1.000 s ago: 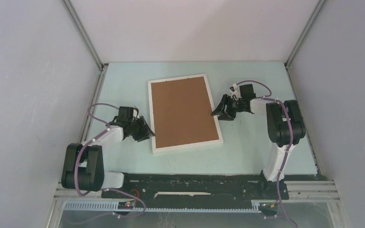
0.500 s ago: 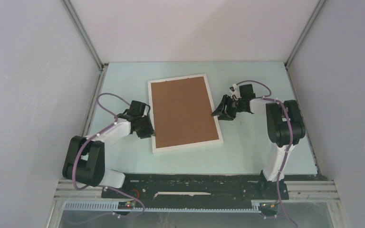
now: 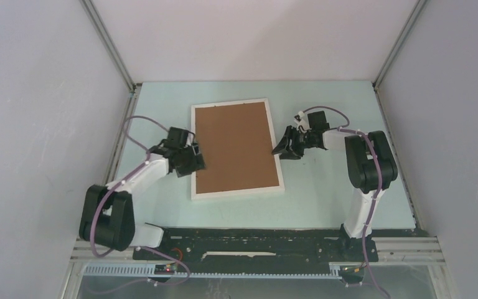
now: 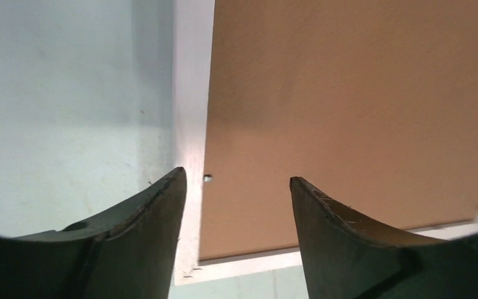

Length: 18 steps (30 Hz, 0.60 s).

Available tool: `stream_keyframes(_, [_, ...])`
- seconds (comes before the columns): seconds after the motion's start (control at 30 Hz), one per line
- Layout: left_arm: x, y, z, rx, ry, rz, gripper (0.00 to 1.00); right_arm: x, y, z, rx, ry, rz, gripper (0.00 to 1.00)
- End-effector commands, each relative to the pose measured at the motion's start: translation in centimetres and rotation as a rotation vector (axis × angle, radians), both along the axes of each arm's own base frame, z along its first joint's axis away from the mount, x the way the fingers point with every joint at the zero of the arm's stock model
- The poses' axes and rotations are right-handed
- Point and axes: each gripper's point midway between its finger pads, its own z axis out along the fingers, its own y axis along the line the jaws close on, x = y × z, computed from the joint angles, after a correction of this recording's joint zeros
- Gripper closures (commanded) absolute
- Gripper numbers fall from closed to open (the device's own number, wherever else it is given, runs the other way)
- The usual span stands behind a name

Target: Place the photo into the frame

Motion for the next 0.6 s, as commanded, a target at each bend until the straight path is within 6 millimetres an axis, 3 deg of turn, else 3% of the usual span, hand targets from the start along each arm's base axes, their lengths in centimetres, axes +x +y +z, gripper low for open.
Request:
stream_keyframes(0.0, [4.2,0.5,7.0,-0.234,-0.232,0.041,0.29,-0.7,2.2,1.9,0.093,-0.009,0.065,0.41])
stream_keyframes(0.2, [7.6,4.7,4.9,-0.319,-0.201,0.175,0.31,-0.3,2.1,1.6,0.103,-0.008,0.052,0.41])
stream_keyframes(0.37, [11.5,6.1,4.8,-0.332,-0.203,0.192,0.38,0.0,1.9,1.4,0.110,-0.005,0.043,0.41])
stream_keyframes(0.5, [13.2,7.8,4.5,-0.380,-0.209,0.266,0.48,0.0,1.8,1.4,0.112,-0.002,0.043,0.40])
stream_keyframes(0.57, [13.6,7.0,3.4,-0.407,-0.172,0.242,0.49,0.1,1.9,1.3,0.113,-0.004,0.043,0.41])
